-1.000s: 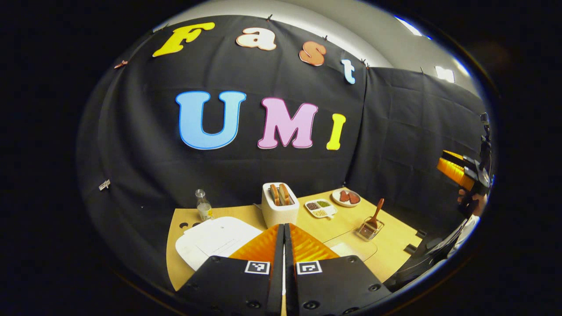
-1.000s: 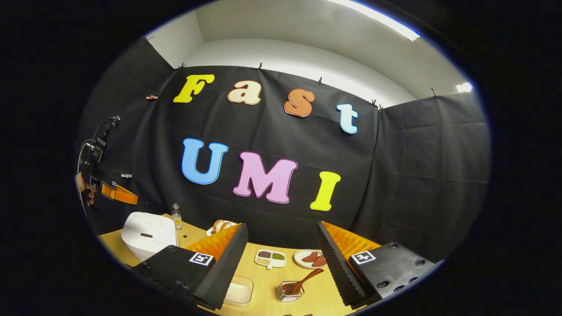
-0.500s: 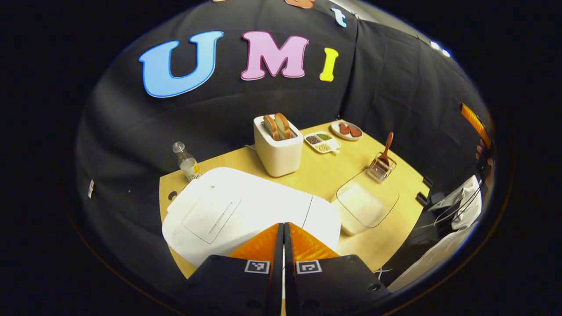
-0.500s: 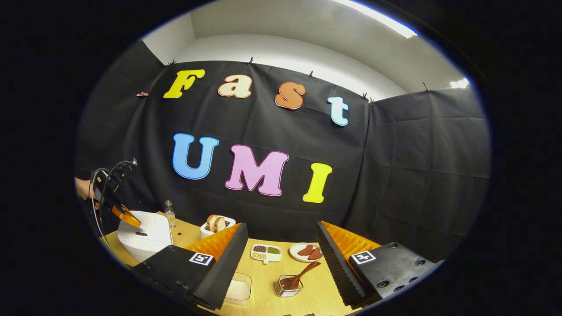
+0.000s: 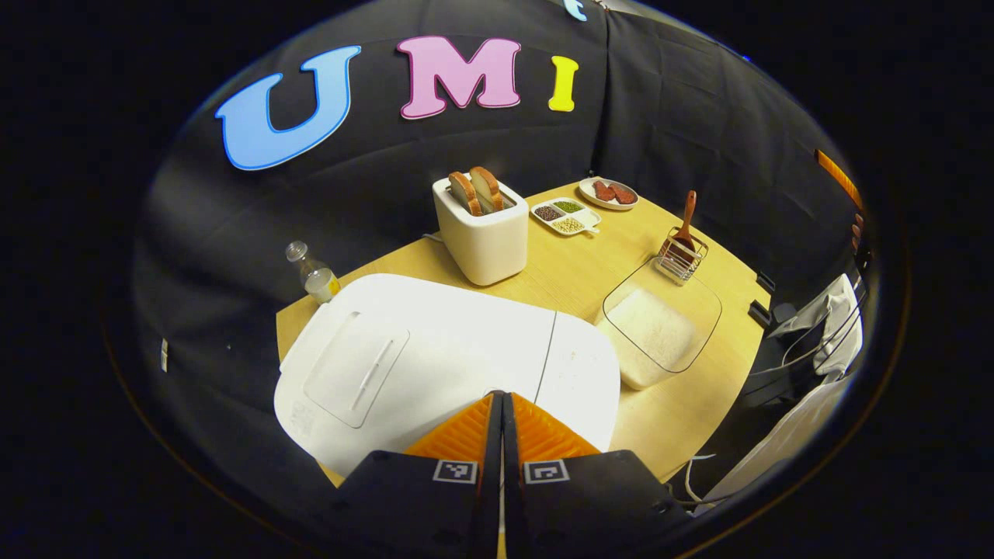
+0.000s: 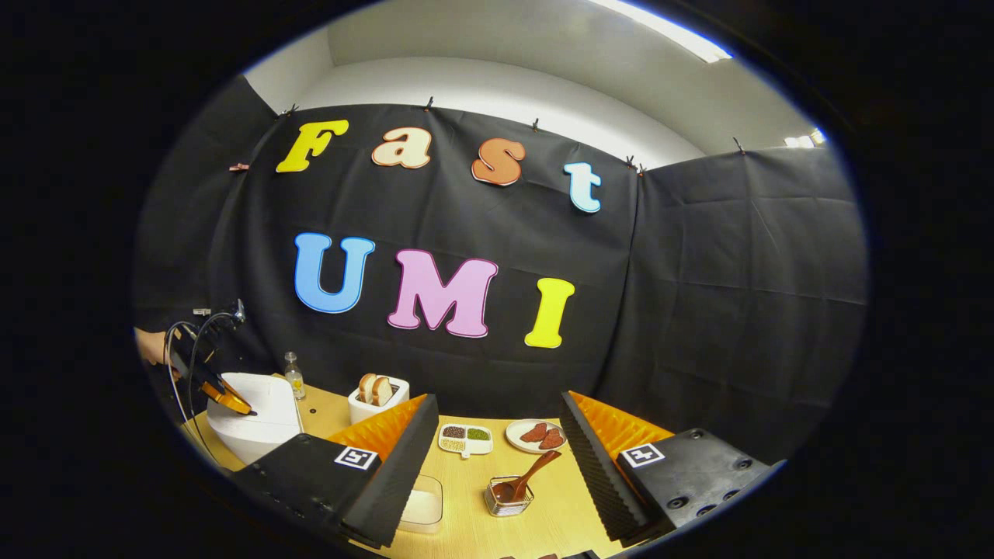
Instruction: Close the left gripper, press the button to open the rice cooker; take a wooden spoon from the chopstick holder with the right hand, scoop a spoonful of rice and pour it into the rice cooker, then put the wooden spoon back into the chopstick holder.
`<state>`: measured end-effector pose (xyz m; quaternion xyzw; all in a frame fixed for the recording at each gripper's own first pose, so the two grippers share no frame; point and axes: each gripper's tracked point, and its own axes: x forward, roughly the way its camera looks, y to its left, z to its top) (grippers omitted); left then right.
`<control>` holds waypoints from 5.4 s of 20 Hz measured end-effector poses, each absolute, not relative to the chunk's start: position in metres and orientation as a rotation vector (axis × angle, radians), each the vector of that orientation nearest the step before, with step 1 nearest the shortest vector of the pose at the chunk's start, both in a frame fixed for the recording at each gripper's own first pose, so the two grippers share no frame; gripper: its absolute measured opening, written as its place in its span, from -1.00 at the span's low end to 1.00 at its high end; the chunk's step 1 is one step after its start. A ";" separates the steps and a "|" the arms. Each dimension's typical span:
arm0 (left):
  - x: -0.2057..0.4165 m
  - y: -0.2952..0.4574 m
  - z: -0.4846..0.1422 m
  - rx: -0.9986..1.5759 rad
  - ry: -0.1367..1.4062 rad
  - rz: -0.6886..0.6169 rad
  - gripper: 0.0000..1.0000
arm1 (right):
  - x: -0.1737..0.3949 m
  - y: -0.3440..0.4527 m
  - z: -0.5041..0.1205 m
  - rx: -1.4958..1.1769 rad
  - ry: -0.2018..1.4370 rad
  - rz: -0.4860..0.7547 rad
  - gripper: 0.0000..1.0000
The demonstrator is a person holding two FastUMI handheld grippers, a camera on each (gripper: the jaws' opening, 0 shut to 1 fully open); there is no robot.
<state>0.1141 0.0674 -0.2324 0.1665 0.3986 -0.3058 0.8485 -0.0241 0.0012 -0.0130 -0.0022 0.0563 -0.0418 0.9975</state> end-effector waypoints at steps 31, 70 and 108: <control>0.093 0.131 -0.029 0.099 0.058 -0.107 0.94 | -0.039 -0.040 -0.053 0.079 0.217 -0.041 0.94; -0.044 0.073 -0.050 0.069 0.084 0.217 0.90 | 0.140 -0.085 -0.323 0.460 0.481 0.128 -0.82; -0.050 0.174 -0.081 -0.008 0.110 0.057 0.90 | 0.052 0.160 -0.361 0.820 0.701 0.107 -0.82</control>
